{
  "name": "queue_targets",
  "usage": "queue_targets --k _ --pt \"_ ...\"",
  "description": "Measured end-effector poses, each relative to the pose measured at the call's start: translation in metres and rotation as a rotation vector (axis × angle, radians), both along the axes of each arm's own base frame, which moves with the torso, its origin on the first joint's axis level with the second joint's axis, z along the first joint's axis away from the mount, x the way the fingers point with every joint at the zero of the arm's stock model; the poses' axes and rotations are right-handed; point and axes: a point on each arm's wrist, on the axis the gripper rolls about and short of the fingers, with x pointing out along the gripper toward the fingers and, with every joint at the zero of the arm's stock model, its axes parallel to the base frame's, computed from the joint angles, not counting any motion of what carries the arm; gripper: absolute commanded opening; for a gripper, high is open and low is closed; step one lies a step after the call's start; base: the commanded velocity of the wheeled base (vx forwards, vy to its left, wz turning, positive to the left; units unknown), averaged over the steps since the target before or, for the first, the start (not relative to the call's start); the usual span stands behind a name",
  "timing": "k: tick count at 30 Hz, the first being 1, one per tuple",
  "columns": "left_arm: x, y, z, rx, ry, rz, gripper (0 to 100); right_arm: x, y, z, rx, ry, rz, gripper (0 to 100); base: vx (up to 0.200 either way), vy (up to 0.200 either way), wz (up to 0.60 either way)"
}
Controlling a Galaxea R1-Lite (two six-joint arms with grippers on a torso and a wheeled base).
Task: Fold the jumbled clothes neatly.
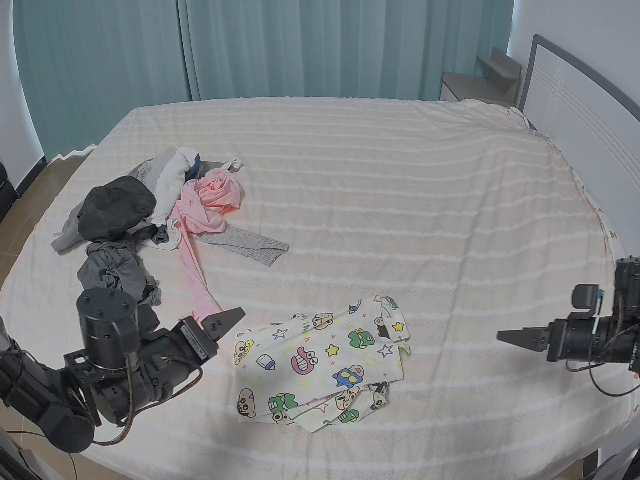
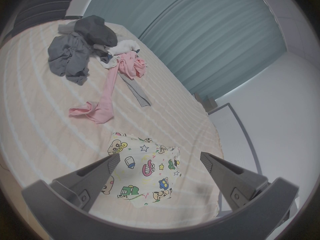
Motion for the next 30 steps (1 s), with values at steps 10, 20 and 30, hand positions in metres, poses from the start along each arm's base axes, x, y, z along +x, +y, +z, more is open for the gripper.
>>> queue_targets --k 10,20,30 --pt "-0.018 0.025 -0.006 -0.089 -0.003 0.043 100 0.070 0.058 -0.057 -0.064 0.210 0.145 100 0.000 0.000 0.00" --pt "-0.023 0.032 -0.009 -0.105 0.002 0.058 100 0.111 0.106 -0.112 -0.124 0.232 0.260 100 0.000 0.000 0.00" --pt "-0.024 0.033 -0.010 -0.106 0.005 0.060 100 0.123 0.131 -0.134 -0.155 0.238 0.291 100 0.000 0.000 0.00"
